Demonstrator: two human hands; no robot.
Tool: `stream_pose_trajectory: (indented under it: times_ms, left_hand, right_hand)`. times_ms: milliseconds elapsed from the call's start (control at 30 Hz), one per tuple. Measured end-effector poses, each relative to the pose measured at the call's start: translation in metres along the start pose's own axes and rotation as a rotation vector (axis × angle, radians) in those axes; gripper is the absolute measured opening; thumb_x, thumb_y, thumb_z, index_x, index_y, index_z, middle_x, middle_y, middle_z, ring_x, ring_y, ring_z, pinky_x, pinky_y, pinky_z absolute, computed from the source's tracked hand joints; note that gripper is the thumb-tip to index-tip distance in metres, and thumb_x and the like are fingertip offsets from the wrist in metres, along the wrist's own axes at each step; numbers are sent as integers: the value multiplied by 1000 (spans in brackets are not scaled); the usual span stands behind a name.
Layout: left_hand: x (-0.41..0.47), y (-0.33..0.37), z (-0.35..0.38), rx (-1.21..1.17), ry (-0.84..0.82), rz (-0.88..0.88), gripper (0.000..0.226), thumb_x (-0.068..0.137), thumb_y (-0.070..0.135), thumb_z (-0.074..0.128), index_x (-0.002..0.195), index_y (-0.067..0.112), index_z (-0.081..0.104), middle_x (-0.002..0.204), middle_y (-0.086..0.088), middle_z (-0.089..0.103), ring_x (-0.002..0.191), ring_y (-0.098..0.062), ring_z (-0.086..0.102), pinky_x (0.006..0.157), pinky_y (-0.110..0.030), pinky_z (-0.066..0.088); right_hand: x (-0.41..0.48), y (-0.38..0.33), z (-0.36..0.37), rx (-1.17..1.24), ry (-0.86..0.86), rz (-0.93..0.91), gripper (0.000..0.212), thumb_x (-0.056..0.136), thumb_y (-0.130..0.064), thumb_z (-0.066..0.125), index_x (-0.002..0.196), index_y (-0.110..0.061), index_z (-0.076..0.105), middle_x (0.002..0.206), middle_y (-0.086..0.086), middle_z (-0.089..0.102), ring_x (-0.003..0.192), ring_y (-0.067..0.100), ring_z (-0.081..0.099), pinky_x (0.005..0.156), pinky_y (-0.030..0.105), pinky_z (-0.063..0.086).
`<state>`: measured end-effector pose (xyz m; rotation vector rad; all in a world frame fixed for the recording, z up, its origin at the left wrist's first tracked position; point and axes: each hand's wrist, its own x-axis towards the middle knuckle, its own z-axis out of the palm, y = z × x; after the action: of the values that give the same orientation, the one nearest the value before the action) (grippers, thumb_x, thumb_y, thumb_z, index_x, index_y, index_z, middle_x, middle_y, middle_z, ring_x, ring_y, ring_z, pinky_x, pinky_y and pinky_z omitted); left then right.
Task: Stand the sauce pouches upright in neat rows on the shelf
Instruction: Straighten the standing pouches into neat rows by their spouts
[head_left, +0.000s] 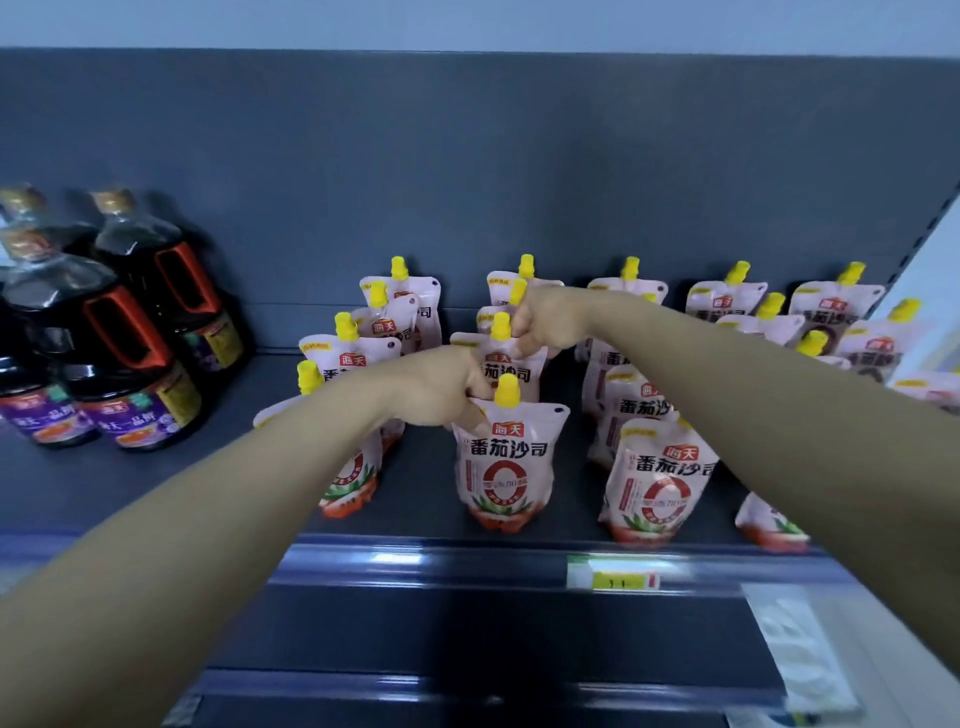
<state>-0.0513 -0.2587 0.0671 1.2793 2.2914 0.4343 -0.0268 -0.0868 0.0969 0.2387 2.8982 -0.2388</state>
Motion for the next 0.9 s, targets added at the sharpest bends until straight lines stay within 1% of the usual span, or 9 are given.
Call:
stream_pose_trajectory:
  times_ms: [100, 200, 267, 333, 467, 633, 733, 833, 900]
  left_hand:
    - [-7, -4, -1, -16, -24, -28, 19, 81, 17, 70, 67, 6, 64, 63, 0, 46, 58, -9, 47, 53, -11, 42]
    - [-9, -8, -1, -15, -34, -21, 25, 82, 18, 70, 59, 12, 60, 62, 1, 48, 61, -12, 52, 63, -20, 46]
    - [-10, -9, -1, -15, -42, -18, 25, 82, 19, 70, 59, 9, 63, 63, 0, 51, 65, -16, 57, 72, -29, 51]
    - [-9, -9, 1, -32, -30, -12, 19, 82, 19, 69, 73, 2, 69, 70, -2, 57, 70, -17, 60, 77, -33, 54]
    - [-8, -10, 4, -76, -5, 9, 17, 82, 19, 70, 77, 2, 70, 72, -3, 59, 71, -17, 60, 76, -34, 54]
    - [-7, -9, 2, -53, -15, 20, 21, 82, 18, 69, 79, -3, 69, 73, -5, 60, 71, -17, 60, 75, -32, 54]
    - [-8, -9, 2, -41, -26, 32, 23, 83, 19, 69, 76, -3, 66, 71, -6, 56, 67, -14, 55, 64, -21, 49]
    - [-14, -7, -6, -48, -73, 43, 18, 83, 28, 68, 84, 11, 73, 85, -8, 69, 77, -11, 59, 75, -25, 51]
    - [-22, -5, -19, -109, -57, 37, 21, 82, 38, 66, 90, 20, 74, 93, -3, 73, 84, -10, 65, 82, -25, 53]
  right_hand:
    - [-4, -5, 1, -59, -50, -30, 35, 95, -24, 56, 110, 7, 64, 88, 8, 48, 83, 17, 45, 63, 24, 42]
    - [-5, -8, 1, -56, -58, -13, 34, 95, -23, 56, 97, 10, 63, 78, 9, 43, 82, 19, 41, 53, 18, 27]
    - [-3, -8, 1, -68, -40, -19, 22, 94, -22, 57, 90, -1, 63, 73, 6, 44, 81, 20, 43, 53, 16, 29]
    - [-5, -8, -1, -76, -20, 18, 13, 92, -21, 60, 86, -10, 59, 75, 4, 51, 80, 21, 48, 56, 22, 37]
    - [-10, -8, -3, -133, -70, -1, 31, 93, -30, 57, 78, -4, 53, 73, 10, 42, 77, 21, 42, 69, 27, 35]
    - [-11, -9, -2, -129, -62, 19, 33, 91, -32, 61, 75, -3, 53, 80, 10, 44, 76, 23, 43, 69, 30, 37]
    - [-8, -5, -1, -101, -68, 24, 29, 88, -32, 64, 80, -5, 60, 82, 9, 50, 79, 23, 49, 75, 34, 43]
    - [-10, -5, -4, -62, -119, 60, 21, 92, -23, 60, 87, -2, 61, 86, 14, 53, 83, 28, 53, 68, 29, 45]
    - [-13, -7, -13, -36, -123, 90, 18, 92, -13, 57, 102, -1, 66, 95, 17, 62, 95, 32, 64, 66, 28, 49]
